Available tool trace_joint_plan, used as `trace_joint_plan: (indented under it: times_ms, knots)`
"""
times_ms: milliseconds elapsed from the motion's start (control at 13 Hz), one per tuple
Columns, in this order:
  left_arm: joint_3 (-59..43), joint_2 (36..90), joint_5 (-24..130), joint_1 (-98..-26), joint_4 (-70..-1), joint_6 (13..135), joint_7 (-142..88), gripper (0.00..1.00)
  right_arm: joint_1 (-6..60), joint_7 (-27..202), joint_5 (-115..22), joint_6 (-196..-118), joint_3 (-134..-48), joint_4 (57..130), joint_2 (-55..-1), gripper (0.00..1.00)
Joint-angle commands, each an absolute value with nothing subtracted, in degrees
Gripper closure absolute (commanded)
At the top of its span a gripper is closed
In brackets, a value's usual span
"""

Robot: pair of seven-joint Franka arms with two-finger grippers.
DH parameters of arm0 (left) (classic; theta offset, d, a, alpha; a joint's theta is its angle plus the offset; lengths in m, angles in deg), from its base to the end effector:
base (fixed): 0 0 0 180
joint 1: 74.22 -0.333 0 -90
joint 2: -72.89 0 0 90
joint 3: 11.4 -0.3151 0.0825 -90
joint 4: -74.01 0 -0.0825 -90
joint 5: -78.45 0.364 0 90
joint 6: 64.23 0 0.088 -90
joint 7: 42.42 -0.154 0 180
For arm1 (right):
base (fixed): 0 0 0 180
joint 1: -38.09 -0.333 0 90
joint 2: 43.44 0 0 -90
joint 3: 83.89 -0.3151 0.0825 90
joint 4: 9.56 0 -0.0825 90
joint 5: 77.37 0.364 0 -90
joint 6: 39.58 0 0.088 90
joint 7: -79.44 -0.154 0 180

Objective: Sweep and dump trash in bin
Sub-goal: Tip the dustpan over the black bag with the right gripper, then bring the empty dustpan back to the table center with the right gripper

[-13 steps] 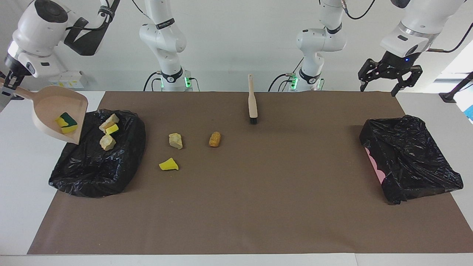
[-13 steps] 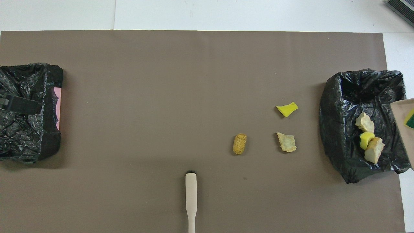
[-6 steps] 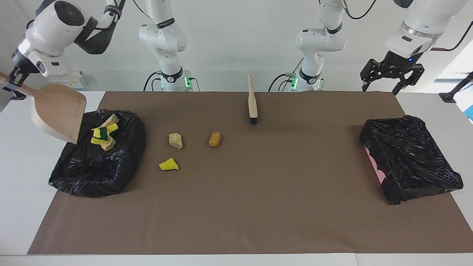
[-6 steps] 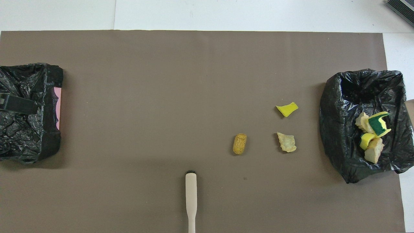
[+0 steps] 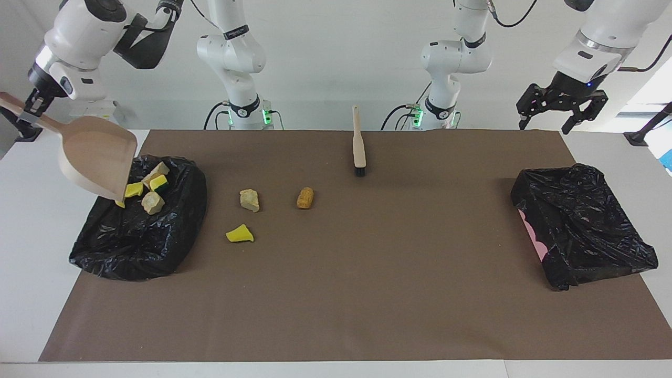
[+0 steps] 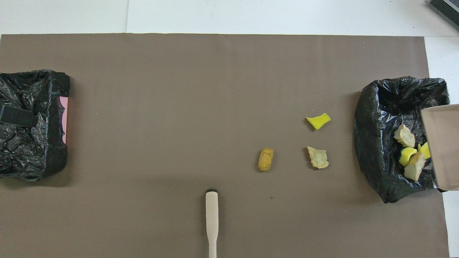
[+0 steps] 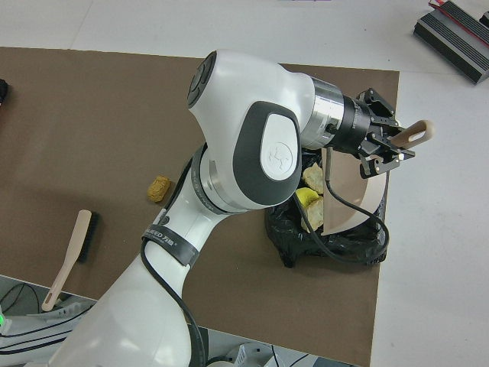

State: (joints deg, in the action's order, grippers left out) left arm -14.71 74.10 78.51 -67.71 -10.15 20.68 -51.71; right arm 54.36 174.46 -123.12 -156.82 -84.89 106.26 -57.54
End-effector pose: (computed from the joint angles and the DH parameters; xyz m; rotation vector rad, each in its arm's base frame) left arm 0.5194 -0.0285 0.6254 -3.1209 0.3413 -0.0536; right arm 0.4723 -0.1999 0.5696 1.6276 1.8054 -0.6107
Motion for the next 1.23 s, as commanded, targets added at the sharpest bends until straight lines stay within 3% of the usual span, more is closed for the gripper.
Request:
trace_joint_plan:
  times_ms: [0, 539, 925, 1156]
  knots:
    - [-15.0, 75.43, 78.1, -67.19, -11.16, 19.97, -50.95, 0.0, 52.68, 172.7, -111.7, -152.19, -85.03, 106.72, -58.21, 1.0]
    - [-15.0, 75.35, 78.27, -67.28, -11.07, 20.06, -51.04, 0.0, 38.99, 149.26, -94.79, -146.28, -85.12, 106.98, -54.0, 1.0]
    - [-15.0, 75.35, 78.36, -67.28, -11.07, 20.06, -51.04, 0.0, 28.44, 121.86, -85.91, -147.68, -85.12, 105.67, -44.87, 1.0]
    - [-15.0, 75.35, 78.36, -67.28, -11.07, 20.06, -51.04, 0.0, 23.69, 104.27, -83.18, -152.86, -85.12, 105.23, -42.31, 1.0]
